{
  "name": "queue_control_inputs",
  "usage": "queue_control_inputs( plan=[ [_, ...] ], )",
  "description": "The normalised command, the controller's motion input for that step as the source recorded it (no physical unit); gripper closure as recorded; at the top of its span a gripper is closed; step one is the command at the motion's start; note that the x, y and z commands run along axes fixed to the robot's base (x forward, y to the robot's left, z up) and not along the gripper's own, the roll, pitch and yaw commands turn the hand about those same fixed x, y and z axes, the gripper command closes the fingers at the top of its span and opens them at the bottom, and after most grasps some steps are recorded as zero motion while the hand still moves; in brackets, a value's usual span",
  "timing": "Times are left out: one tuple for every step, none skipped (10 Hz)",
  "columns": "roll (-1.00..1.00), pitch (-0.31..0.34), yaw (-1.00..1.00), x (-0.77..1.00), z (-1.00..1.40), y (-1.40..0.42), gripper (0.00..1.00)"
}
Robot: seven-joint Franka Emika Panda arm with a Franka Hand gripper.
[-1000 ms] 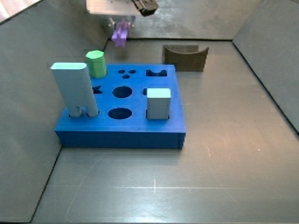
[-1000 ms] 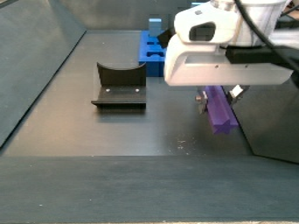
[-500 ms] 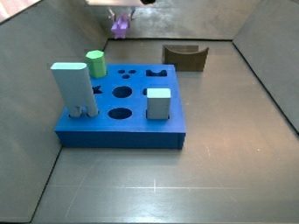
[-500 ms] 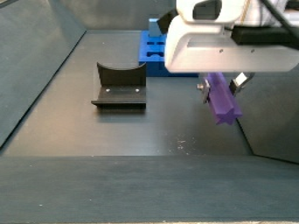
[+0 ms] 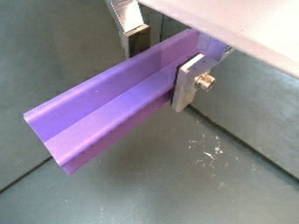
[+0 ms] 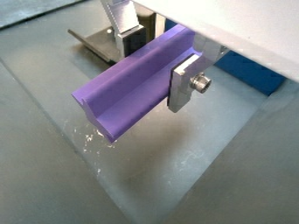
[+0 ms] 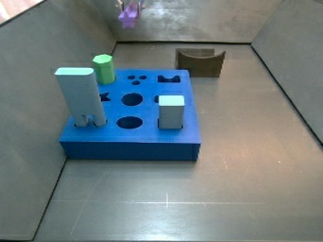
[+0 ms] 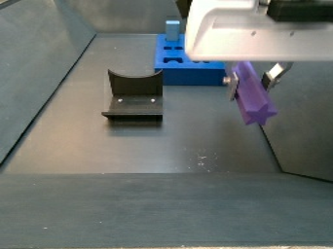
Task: Pick up the star object. Move up. Place the star object on the fixture. Regrasp the star object. Move to above the board. Insert the star object.
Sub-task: Place the star object on the fixture.
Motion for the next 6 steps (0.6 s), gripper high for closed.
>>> queue_control_inputs(
  plan=[
    [0.10,0.078,0.01,-0.03,1.00,0.00,1.00],
    [0.11,0.082,0.02,-0.03,0.91,0.00,1.00],
    [0.11,0.085,0.02,-0.02,0.81,0.00,1.00],
    [0.10,0.086,0.02,-0.02,0.71,0.00,1.00],
    [0.09,0.089,0.02,-0.01,0.58,0.01,1.00],
    [0.09,0.096,0.02,-0.01,0.47,0.01,1.00]
  ],
)
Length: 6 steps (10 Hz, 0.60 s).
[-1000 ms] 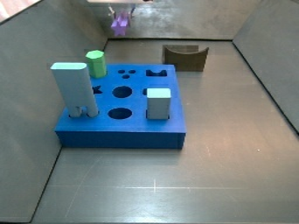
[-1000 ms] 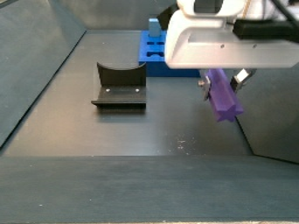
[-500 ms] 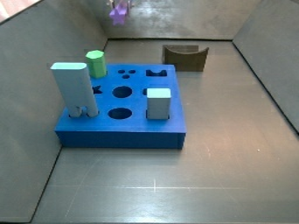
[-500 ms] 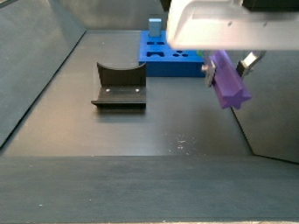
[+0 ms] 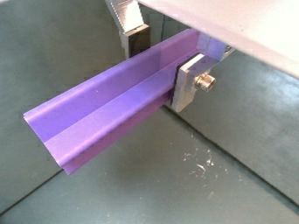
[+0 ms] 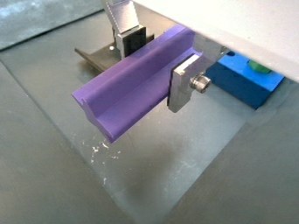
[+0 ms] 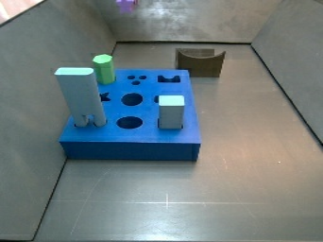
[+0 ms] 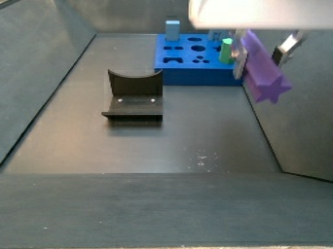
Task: Pick up the star object. Move up. Place the star object on the fixture. Regrasp the star object. Move to above the board. Insert the star object.
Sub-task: Place the star object on the fixture.
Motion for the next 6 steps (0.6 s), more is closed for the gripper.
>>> queue_control_inputs(
  plan=[
    [0.09,0.100,0.02,0.00,0.37,0.01,1.00],
    [0.09,0.102,0.02,0.00,0.26,0.01,1.00],
    [0.15,0.004,-0.28,1.00,0.14,-0.68,1.00],
    [0.15,0.023,-0.25,1.00,0.11,-0.68,1.00],
    [0.13,0.043,-0.15,1.00,0.11,-0.62,1.00],
    [0.12,0.055,-0.11,1.00,0.10,-0.59,1.00]
  ],
)
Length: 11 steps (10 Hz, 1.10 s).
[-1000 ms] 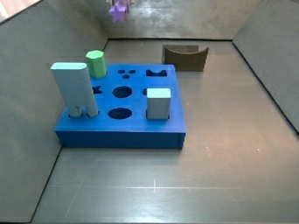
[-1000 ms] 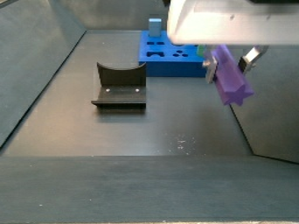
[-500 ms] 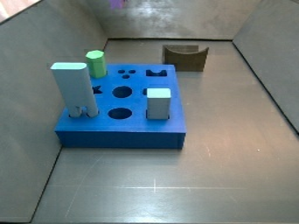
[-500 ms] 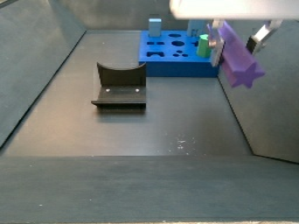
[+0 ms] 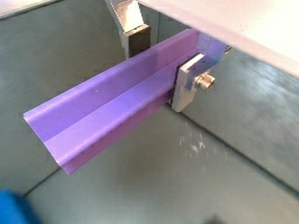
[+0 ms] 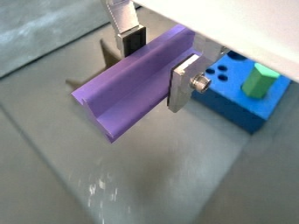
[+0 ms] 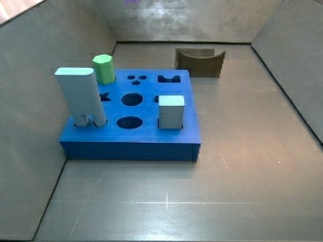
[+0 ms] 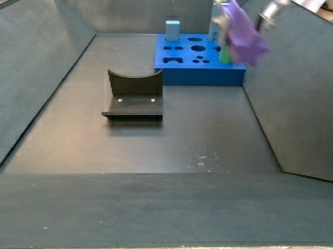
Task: Pick up the star object. Move up. Place the star object on the fixture. Regrasp the star object. Move to above the board. Insert the star object.
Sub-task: Place the star object on the fixture.
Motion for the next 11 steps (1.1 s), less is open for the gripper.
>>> queue_control_inputs(
  plan=[
    [0.10,0.086,-0.05,1.00,0.09,-0.53,1.00],
    [0.09,0.103,-0.02,1.00,0.08,-0.50,1.00],
    [0.08,0.118,0.00,1.00,0.08,-0.46,1.00],
    [0.07,0.132,0.01,1.00,0.07,-0.42,1.00],
    [0.06,0.144,0.02,1.00,0.06,-0.37,1.00],
    [0.06,0.151,0.03,1.00,0.06,-0.33,1.00],
    [0.05,0.160,0.03,1.00,0.05,-0.29,1.00],
    [0.05,0.157,0.03,1.00,0.05,-0.26,1.00],
    [0.05,0.152,0.03,1.00,0.04,-0.24,1.00],
    [0.05,0.150,0.03,1.00,0.04,-0.20,1.00],
    [0.05,0.153,0.03,1.00,0.04,-0.18,1.00]
  ],
)
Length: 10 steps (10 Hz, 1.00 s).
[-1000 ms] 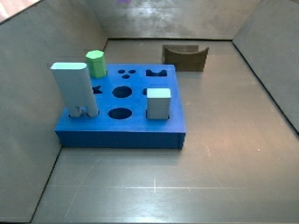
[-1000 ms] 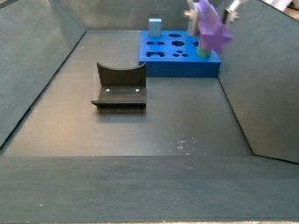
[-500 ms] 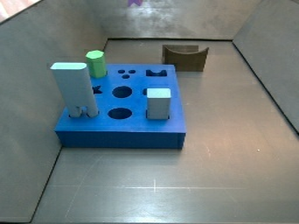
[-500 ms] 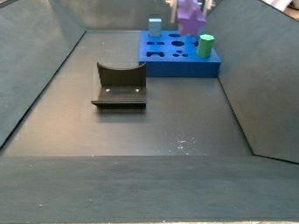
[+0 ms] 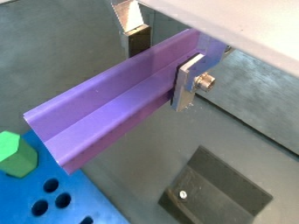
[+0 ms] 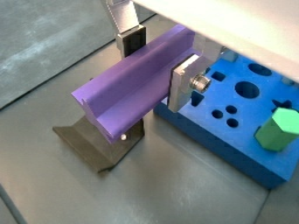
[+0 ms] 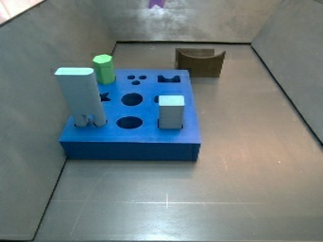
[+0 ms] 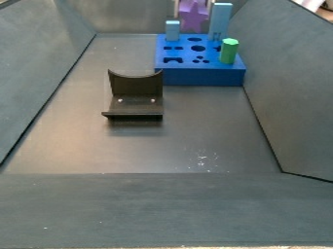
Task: Pick up the star object. Move up. Place the star object on the fixture. Regrasp the star object. Move to above the board. Insert the star object.
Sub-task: Place the star object on the fixture.
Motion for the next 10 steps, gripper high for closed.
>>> queue_control_inputs(
  plan=[
    [-1.00,-0.027,0.09,1.00,-0.17,0.03,1.00],
    [-1.00,-0.029,0.08,1.00,-0.18,0.06,1.00],
    [-1.00,-0.033,0.06,1.00,-0.14,0.06,1.00],
    [-1.00,-0.031,0.06,1.00,-0.13,0.05,1.00],
    [-1.00,-0.015,0.05,1.00,-0.10,0.05,1.00],
    [-1.00,0.003,0.04,1.00,-0.08,0.05,1.00],
    [-1.00,0.032,0.03,1.00,-0.06,0.05,1.00],
    [-1.00,0.044,0.02,1.00,-0.05,0.05,1.00],
    [-1.00,0.061,0.00,1.00,-0.04,0.05,1.00],
    [-1.00,0.075,-0.01,0.96,-0.03,0.05,1.00]
  ],
)
